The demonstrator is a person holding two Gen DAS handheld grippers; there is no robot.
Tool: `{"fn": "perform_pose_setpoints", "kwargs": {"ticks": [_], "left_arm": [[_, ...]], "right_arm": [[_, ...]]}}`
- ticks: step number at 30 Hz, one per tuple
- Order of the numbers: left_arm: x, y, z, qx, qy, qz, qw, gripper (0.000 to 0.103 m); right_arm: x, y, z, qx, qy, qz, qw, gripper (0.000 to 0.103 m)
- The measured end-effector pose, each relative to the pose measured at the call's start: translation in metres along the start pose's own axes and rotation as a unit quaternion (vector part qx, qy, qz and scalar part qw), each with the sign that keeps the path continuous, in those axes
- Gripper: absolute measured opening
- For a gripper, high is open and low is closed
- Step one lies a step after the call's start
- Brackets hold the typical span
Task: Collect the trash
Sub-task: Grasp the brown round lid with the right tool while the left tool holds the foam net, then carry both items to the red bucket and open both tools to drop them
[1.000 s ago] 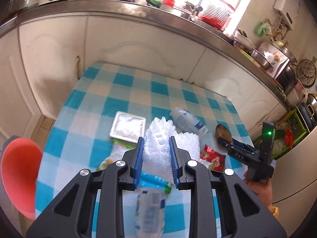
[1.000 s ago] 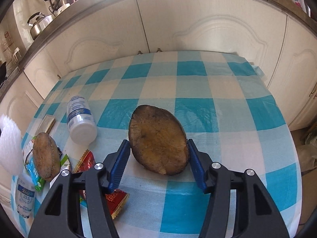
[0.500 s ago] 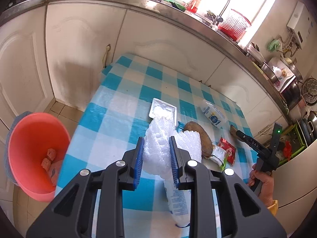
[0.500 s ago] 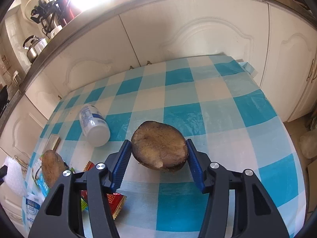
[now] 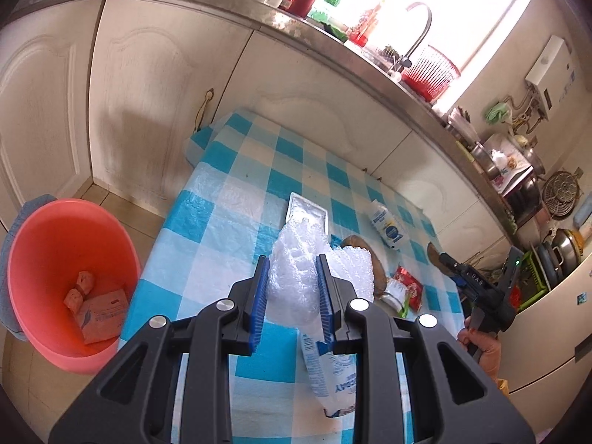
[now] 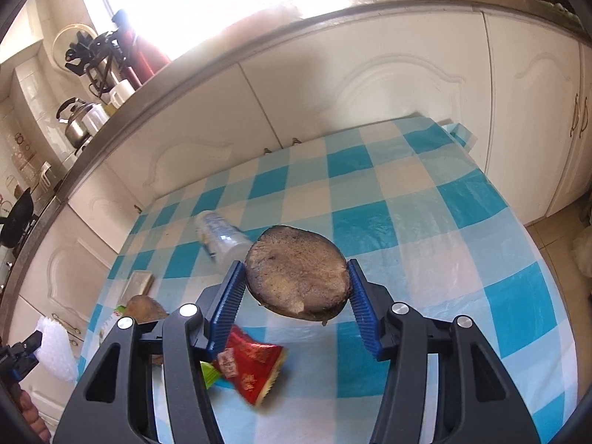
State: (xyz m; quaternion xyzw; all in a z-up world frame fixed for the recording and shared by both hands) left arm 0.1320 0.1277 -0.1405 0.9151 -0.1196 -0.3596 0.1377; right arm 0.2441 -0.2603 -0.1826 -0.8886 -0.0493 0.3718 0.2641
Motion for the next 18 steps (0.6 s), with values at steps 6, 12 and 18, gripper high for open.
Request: {"fn": "perform_pose_setpoints", "kwargs": {"ticks": [6,12,18], "left_arm": [[-0.013,-0.004,-0.002,-0.004,0.019,0.009,0.9998,0.027],[-0.037,-0.025,0.0,-0.011,0.037,-0.011,0.9992,0.027],[-0.062,-0.06,0.008,-0.025,0.047,-0.054,0.9971,0.027]], "right_arm": [[-0.02,-0.03,0.005,-0.022,0.009,-0.015,1.0,0.056],[-0.039,-0.07,0.015,-0.052,0.007,-0.045,0.998,0.056],[-0.052,-0.135,0.043,-0.098,-0.018,-0.101,0.99,0.056]]}}
Point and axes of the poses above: each gripper's, at about its wrist camera, not at the fingertips, and x roughly the way its jaws point, y to its right, z to its underside, the point moved 7 cm from there along x, roughly the way its jaws point, and after that the axes turned 12 degrees about x, right-handed, at the moved point
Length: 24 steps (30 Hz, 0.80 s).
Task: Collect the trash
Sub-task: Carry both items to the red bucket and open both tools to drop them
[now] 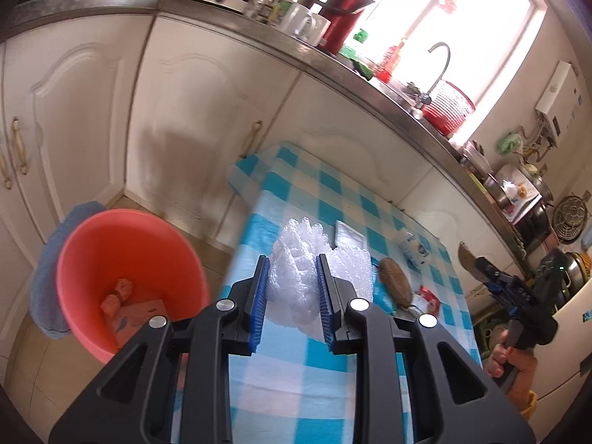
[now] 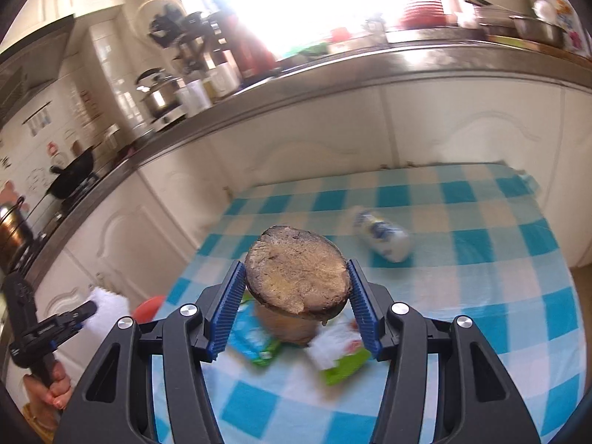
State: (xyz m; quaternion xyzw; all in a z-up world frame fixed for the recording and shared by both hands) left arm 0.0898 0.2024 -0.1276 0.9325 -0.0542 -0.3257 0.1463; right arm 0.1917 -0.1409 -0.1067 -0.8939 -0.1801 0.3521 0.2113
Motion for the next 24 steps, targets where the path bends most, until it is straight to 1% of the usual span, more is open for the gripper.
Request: {"fn": "perform_pose_setpoints", "kwargs": {"ticks": [2,4,6,8,14,16,20,24], "left_arm": [[-0.005,-0.013,0.002,-0.004,0.001,-0.016,0.9999,0.027],[-0.01,-0.029,0.004,-0.002,0.002,-0.045,0.999,0.027],[-0.014,-0.043,0.006,-0.005,0.002,-0.062,0.9981,0.027],[-0.017,-0.057,0.009,-0.003,0.001,-0.088,0.9961,0.027],[-0.011,-0.095,0.017,0.001,-0.013,-0.145,0.9894,0.027],[-0.008,-0.106,0.022,-0.004,-0.019,-0.15,0.9885,0.027],[0.002,-0.127,0.031,-0.002,-0.035,-0.177,0.9836,0.027],[0.015,-0.141,0.04,-0.007,-0.053,-0.179,0.9823,0.028]], "right_arm": [[0.004,-0.027,0.009,-0.019,-0.013,-0.02,1.0,0.056],[0.01,-0.055,0.022,-0.043,-0.031,-0.039,0.998,0.056],[0.019,-0.084,0.036,-0.065,-0.052,-0.057,0.995,0.056],[0.027,-0.107,0.049,-0.082,-0.072,-0.071,0.991,0.056],[0.058,-0.176,0.091,-0.113,-0.15,-0.122,0.975,0.056],[0.067,-0.194,0.103,-0.123,-0.167,-0.128,0.97,0.056],[0.089,-0.221,0.123,-0.138,-0.2,-0.128,0.962,0.056],[0.116,-0.237,0.141,-0.154,-0.228,-0.115,0.955,0.056]]}}
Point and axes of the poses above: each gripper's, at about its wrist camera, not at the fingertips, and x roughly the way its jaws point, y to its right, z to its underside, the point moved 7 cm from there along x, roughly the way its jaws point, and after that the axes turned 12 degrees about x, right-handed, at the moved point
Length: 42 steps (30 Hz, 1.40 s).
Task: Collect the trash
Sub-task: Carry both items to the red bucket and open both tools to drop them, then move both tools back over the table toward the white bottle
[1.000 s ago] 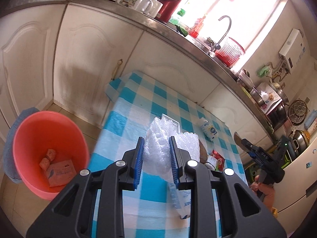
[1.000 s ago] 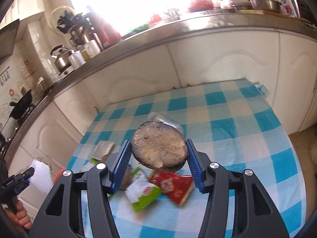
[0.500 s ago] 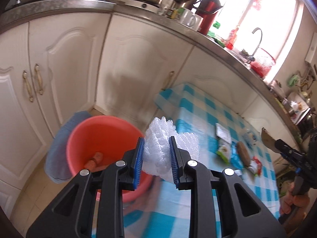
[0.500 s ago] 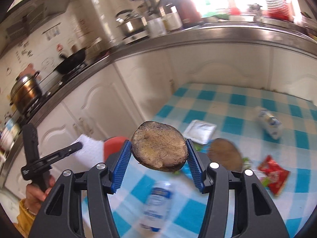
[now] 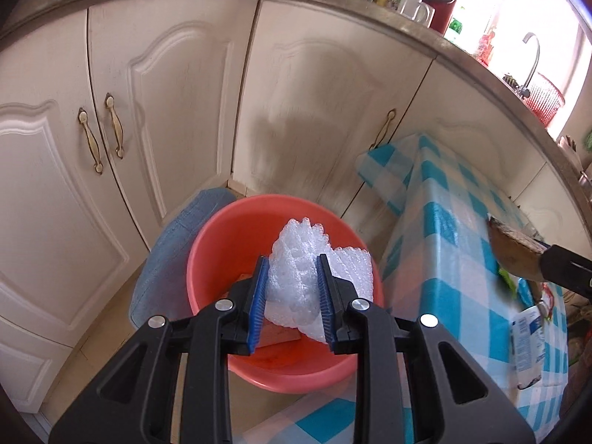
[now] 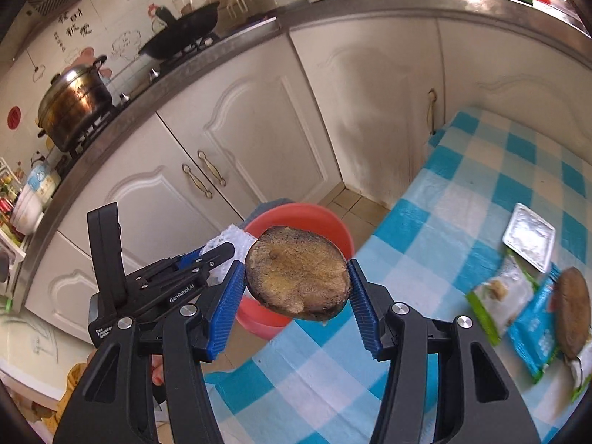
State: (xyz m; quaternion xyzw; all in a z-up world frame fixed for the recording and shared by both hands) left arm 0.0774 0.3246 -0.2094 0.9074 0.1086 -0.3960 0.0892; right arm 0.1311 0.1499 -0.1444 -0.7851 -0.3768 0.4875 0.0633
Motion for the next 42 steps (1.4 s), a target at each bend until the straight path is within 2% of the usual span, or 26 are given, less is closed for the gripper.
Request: {"fn": "perform_pose_setpoints", "kwargs": {"ticks": [10,13,14,15,17,20,27,34,42], "left_arm": [[0.033,-0.007,0.016,-0.001,-0.036,-0.003,0.9994,0.029],[0.041,-0.009,0.021,-0.007,-0.045,0.002,0.999,0.035],[0.045,-0.009,0.023,-0.007,-0.051,0.005,0.9987,0.045],[0.047,-0.009,0.024,-0.008,-0.054,0.005,0.9985,0.059],[0.05,-0.011,0.027,-0.012,-0.056,0.003,0.9984,0.073],[0.05,-0.015,0.031,-0.023,-0.058,-0.006,0.9981,0.08],[0.026,-0.024,0.035,-0.058,-0.041,-0.016,0.9974,0.086],[-0.012,-0.018,0.03,-0.073,-0.008,-0.012,0.9972,0.087],[-0.045,0.018,0.021,-0.041,0.016,0.016,0.9989,0.089]], "right_arm": [[0.055,-0.008,-0.002,-0.005,-0.04,0.022,0.999,0.057],[0.065,-0.011,-0.001,-0.005,-0.047,0.025,0.999,0.057],[0.066,-0.011,-0.002,-0.004,-0.047,0.023,0.999,0.057],[0.067,-0.013,-0.003,-0.003,-0.046,0.017,0.999,0.06],[0.065,-0.017,-0.005,-0.003,-0.041,0.004,0.999,0.071],[0.054,-0.018,-0.006,-0.011,-0.017,0.006,1.0,0.075],[0.016,-0.001,-0.009,0.02,0.023,0.005,1.0,0.087],[-0.038,0.027,-0.005,0.047,0.077,0.022,0.996,0.088],[-0.097,0.064,0.024,0.083,0.153,0.036,0.984,0.089]]}}
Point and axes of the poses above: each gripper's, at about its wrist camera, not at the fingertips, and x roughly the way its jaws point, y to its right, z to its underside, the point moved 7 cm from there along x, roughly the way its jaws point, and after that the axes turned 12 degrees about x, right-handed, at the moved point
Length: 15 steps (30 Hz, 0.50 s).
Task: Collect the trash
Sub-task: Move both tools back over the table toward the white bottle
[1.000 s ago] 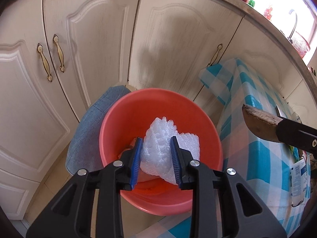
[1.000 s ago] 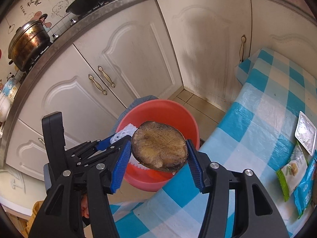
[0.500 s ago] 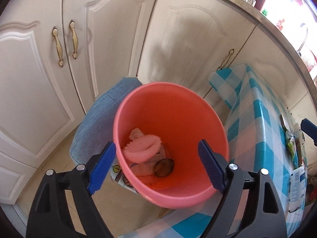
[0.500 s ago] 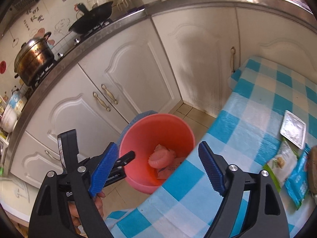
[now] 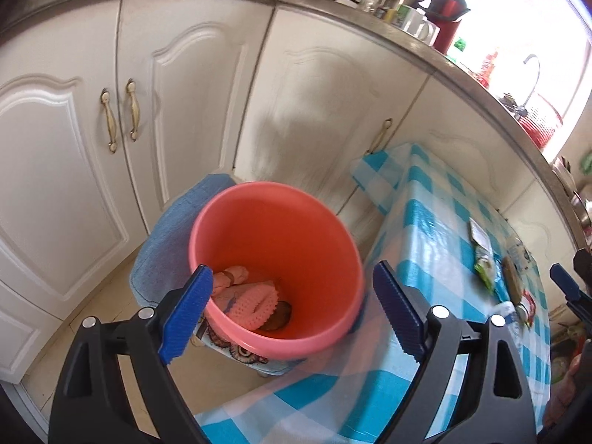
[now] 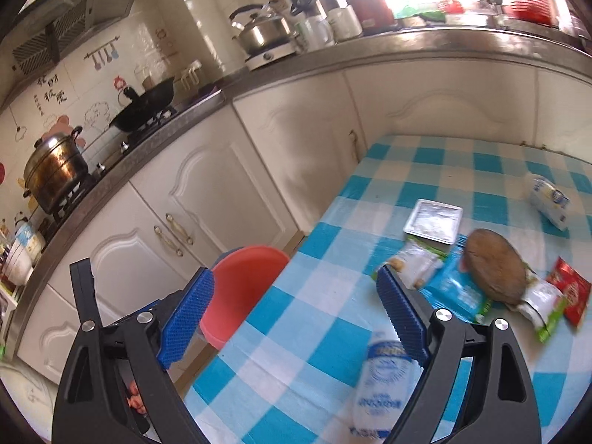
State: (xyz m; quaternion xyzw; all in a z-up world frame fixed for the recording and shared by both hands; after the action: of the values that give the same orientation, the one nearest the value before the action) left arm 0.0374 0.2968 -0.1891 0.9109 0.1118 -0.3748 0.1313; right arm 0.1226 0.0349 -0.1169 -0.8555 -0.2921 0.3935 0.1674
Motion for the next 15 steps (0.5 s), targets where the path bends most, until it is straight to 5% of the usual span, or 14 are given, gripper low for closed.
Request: {"fn": "perform_pose_setpoints", "kwargs": {"ticks": [15], "left_arm": [[-0.012,0.106,0.02,0.085,-0.032,0.07,0.9934,0.09]], "right_arm": [[-0.065,0.099,0.026,0.061,0.071,0.061,0.994,0.089]]}}
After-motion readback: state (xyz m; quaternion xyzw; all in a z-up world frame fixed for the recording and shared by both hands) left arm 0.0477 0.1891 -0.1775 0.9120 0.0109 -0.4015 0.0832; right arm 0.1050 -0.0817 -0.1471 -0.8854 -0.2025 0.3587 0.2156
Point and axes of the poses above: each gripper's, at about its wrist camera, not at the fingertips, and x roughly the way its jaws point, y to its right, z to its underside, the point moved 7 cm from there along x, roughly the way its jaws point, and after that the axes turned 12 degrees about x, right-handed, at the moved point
